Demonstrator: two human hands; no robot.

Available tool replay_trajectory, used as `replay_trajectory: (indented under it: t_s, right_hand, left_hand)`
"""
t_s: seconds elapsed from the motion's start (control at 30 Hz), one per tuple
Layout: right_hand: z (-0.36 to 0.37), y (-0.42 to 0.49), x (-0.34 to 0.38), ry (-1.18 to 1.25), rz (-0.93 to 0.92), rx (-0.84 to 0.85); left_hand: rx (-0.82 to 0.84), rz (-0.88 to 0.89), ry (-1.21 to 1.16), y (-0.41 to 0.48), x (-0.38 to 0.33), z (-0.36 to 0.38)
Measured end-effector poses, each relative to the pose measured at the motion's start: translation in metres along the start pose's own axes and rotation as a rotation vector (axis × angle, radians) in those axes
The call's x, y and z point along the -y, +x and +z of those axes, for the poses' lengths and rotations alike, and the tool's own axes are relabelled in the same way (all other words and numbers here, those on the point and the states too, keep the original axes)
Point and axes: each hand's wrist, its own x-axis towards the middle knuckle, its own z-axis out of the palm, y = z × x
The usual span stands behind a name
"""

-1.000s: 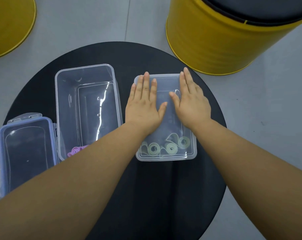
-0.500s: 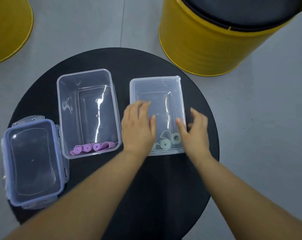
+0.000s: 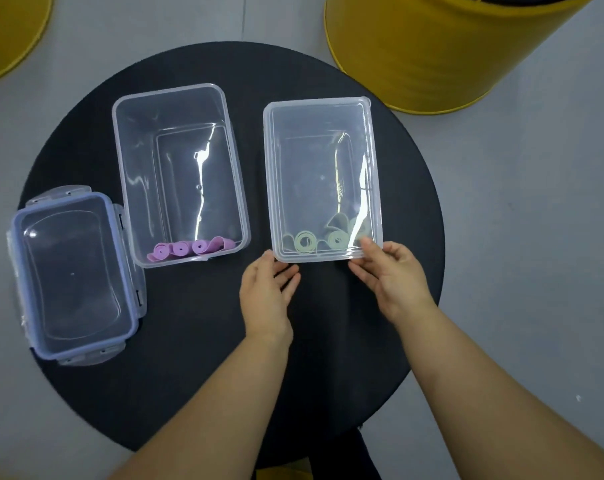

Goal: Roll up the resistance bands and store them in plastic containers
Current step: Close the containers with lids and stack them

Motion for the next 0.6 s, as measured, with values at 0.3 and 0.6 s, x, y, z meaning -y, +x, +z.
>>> replay_trajectory:
  t_s: [0.3, 0.6]
  right_hand:
    - [-0.002, 0.003, 0.001, -0.010, 0.026, -0.020]
    - [0.007, -0.021, -0.003, -0.073, 0.148, 0.002]
  left_hand:
    - [0.018, 0.011, 0.006, 0.005, -0.007, -0.003]
    - [0.060, -0.095, 0.024, -0.002, -0.012, -0.001]
